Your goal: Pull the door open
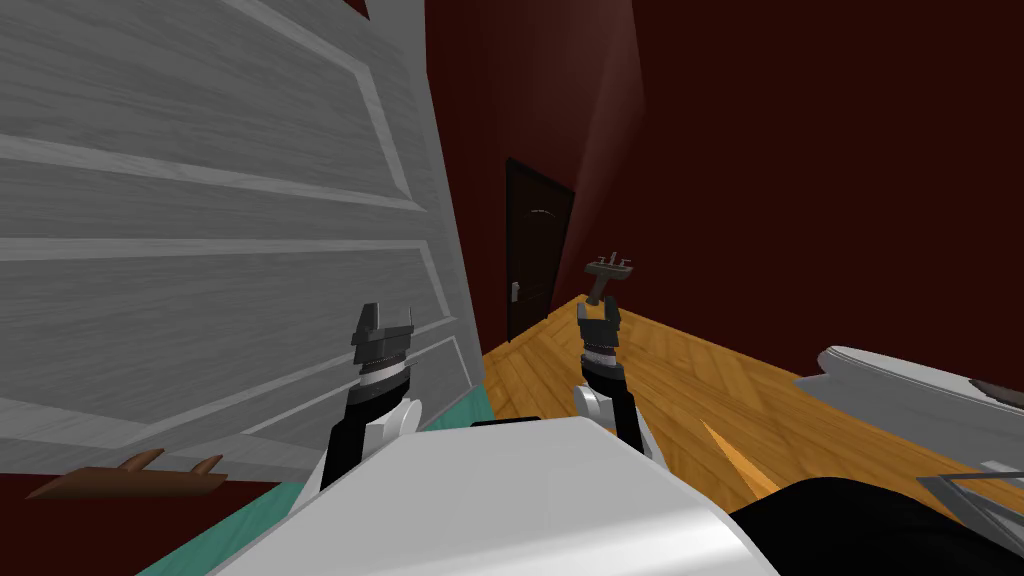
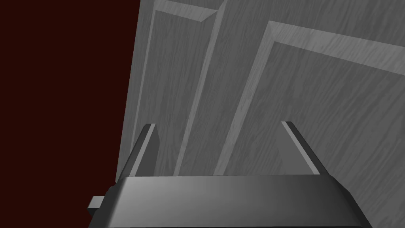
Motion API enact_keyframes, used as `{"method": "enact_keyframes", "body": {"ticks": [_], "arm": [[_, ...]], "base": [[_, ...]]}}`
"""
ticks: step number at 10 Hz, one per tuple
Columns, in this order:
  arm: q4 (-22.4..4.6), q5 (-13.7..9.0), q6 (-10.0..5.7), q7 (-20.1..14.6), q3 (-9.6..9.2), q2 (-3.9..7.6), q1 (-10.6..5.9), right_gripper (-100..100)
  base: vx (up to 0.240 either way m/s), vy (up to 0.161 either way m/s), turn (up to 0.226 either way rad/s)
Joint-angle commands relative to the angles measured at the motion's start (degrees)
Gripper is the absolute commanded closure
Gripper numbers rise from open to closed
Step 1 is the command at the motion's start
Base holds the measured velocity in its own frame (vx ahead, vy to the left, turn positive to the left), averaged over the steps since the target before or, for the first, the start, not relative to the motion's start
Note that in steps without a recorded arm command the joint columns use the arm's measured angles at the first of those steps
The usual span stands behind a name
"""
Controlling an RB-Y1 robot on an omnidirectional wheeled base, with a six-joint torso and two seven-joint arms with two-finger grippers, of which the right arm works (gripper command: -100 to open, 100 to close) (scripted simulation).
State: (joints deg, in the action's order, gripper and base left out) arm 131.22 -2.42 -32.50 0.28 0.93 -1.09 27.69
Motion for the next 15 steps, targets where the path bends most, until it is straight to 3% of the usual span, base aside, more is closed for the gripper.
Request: {"method": "enact_keyframes", "body": {"ticks": [1,15], "arm": [[-1.1,-1.4,-0.01,-1.7,-0.71,1.12,-0.39,-100],[-12.2,-15.6,-0.06,-18.2,-7.72,11.18,-4.28,-100]], "base": [[0.06,-0.044,0.077],[0.092,-0.057,0.087]]}}
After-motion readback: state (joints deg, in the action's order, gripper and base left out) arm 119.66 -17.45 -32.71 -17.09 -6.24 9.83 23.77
